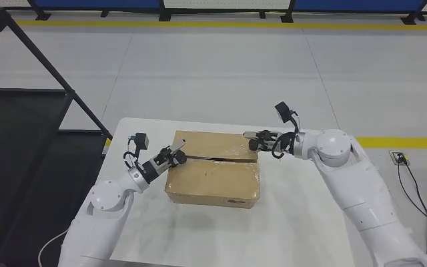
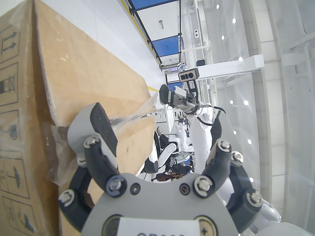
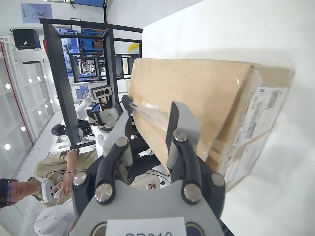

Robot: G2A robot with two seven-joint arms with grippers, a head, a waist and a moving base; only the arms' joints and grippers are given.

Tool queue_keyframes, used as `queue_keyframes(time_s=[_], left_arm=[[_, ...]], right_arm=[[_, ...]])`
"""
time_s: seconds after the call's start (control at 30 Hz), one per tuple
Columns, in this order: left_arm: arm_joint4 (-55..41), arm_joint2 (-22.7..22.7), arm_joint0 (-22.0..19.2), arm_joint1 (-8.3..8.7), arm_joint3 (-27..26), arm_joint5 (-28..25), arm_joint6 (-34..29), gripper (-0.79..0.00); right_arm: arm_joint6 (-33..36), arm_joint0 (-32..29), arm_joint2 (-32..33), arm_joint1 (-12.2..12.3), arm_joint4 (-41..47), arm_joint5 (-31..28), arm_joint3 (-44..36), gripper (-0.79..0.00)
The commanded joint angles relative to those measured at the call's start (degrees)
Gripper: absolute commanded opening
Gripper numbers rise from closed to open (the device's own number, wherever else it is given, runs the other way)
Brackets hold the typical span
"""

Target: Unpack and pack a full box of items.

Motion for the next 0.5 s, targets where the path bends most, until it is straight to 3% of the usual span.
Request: queue_keyframes(time_s=[0.0,0.2,0.4,0.47], left_arm=[[0.0,0.1,0.0,0.00,-0.1,0.1,0.0,0.000],[0.2,0.1,0.1,0.04,-0.3,0.2,0.1,0.000],[0.4,0.1,0.2,0.06,-0.4,0.3,0.3,0.000],[0.4,0.2,0.2,0.06,-0.5,0.3,0.3,0.000]], right_arm=[[0.3,-0.8,0.6,0.4,-0.8,-0.6,-0.5,0.000],[1.8,-0.3,0.7,0.3,0.2,-2.6,1.7,-0.086],[1.6,1.4,-0.6,-0.4,2.4,-5.1,5.0,-0.376],[2.1,2.1,-1.3,-0.7,2.6,-5.7,6.0,-0.406]])
